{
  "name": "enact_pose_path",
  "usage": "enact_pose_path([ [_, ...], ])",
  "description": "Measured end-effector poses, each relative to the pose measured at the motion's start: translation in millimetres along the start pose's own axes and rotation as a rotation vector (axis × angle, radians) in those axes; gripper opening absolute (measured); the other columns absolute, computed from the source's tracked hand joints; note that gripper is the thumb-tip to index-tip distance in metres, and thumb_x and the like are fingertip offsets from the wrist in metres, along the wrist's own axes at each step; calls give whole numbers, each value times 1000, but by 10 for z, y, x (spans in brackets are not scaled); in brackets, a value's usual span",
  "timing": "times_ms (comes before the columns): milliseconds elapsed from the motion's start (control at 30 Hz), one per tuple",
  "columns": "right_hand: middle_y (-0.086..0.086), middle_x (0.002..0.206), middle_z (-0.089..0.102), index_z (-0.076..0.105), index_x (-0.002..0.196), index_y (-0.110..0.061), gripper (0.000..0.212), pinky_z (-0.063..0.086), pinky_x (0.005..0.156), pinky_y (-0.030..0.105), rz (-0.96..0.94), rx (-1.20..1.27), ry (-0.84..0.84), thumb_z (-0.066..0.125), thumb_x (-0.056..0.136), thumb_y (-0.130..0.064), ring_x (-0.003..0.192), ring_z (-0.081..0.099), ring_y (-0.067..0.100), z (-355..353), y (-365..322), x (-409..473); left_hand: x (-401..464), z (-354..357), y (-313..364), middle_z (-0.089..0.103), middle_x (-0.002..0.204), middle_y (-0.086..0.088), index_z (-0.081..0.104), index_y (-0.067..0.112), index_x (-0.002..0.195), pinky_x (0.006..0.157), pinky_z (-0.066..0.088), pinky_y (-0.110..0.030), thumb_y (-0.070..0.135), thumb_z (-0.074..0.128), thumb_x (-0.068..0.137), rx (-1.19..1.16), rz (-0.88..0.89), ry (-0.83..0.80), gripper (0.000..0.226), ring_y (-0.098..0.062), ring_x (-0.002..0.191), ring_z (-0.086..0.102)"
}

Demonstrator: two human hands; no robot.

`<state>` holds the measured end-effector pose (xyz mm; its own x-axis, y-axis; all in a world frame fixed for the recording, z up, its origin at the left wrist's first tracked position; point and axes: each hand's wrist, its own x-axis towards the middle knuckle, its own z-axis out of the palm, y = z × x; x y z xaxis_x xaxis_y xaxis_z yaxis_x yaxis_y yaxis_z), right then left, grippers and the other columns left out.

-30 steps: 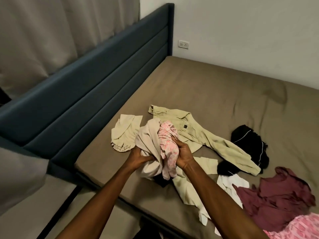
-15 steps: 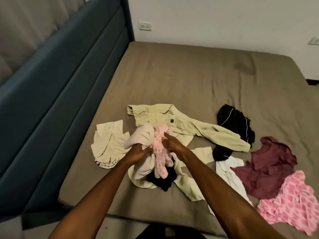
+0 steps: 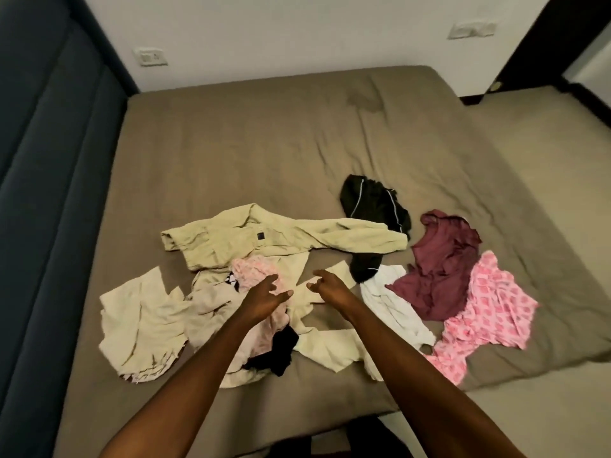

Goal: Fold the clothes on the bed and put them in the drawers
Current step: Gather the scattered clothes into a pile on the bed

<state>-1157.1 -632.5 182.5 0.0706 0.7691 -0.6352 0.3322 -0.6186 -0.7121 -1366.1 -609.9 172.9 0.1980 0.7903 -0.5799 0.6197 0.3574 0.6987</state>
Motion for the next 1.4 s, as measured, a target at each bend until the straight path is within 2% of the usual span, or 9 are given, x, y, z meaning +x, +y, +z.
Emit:
enact_pose_path([
  [67, 4, 138, 55, 53, 147, -14, 56, 46, 98, 30, 52, 47, 59, 70, 96, -30, 130, 54, 23, -352, 214, -13, 87, 261, 197, 65, 124, -8, 56, 18, 142, 81, 51, -24, 43, 81, 85, 39, 0, -59, 67, -19, 107, 63],
  [200, 6, 140, 58, 58, 141, -13, 61, 47, 109, 40, 102, 127, 128, 75, 88, -36, 130, 56, 27, -1011, 716, -45, 283, 885, 541, 70, 113, 0, 67, 23, 126, 93, 55, -35, 60, 79, 69, 114, 19, -122, 69, -15, 102, 67],
  [467, 3, 110, 63, 69, 119, -13, 21, 40, 61, 11, 160, 301, 192, 62, 99, -10, 72, 51, -6, -2551, 1836, -162, 449, 2559, 1471, 73, 102, -4, 73, 19, 114, 84, 47, -25, 34, 84, 83, 137, 28, -208, 37, -15, 98, 69],
  [567, 8, 97, 62, 64, 122, 4, 26, 50, 67, 18, 228, 402, 290, 62, 98, -6, 82, 59, 17, -3029, 2304, -198, 515, 3172, 1682, 72, 105, -5, 73, 17, 113, 83, 50, -23, 26, 86, 82, 141, -1, -272, 36, -17, 100, 69],
  [700, 3, 103, 71, 66, 84, -27, 15, 51, 92, 39, 295, 382, 379, 79, 79, -21, 101, 66, 27, -3397, 2839, -130, 607, 3780, 1925, 73, 102, 1, 74, 19, 112, 69, 50, -13, 26, 86, 83, 178, 13, -326, 32, -8, 90, 69],
  [900, 15, 116, 70, 59, 129, -12, 53, 49, 95, 37, 488, 223, 374, 79, 85, -31, 109, 67, 32, -3805, 4104, 362, 979, 4761, 2028, 72, 76, 24, 73, 29, 91, 61, 49, -24, 19, 83, 83, 225, -2, -416, 16, 7, 67, 64],
  [1033, 22, 129, 58, 53, 135, -8, 68, 44, 103, 47, 506, -86, 453, 79, 84, -44, 123, 56, 42, -3779, 4489, 516, 1128, 5076, 1948, 68, 115, 13, 67, 25, 131, 93, 46, -24, 32, 83, 82, 363, 127, -529, 52, -2, 104, 61],
  [1200, 22, 139, 45, 46, 142, -11, 85, 33, 106, 57, 489, -434, 481, 80, 78, -54, 129, 44, 43, -3722, 4820, 849, 1532, 5338, 1741, 66, 112, 7, 58, 25, 138, 86, 46, -13, 31, 82, 85, 362, 99, -546, 58, -8, 102, 62],
  [1400, 10, 99, 66, 68, 93, -17, 20, 40, 86, 44, 364, -159, 713, 77, 75, -18, 99, 59, 36, -3678, 5063, 1068, 1797, 5444, 1406, 68, 111, 5, 56, 28, 137, 83, 52, -22, 52, 84, 67, 273, 0, -462, 79, -17, 102, 66],
])
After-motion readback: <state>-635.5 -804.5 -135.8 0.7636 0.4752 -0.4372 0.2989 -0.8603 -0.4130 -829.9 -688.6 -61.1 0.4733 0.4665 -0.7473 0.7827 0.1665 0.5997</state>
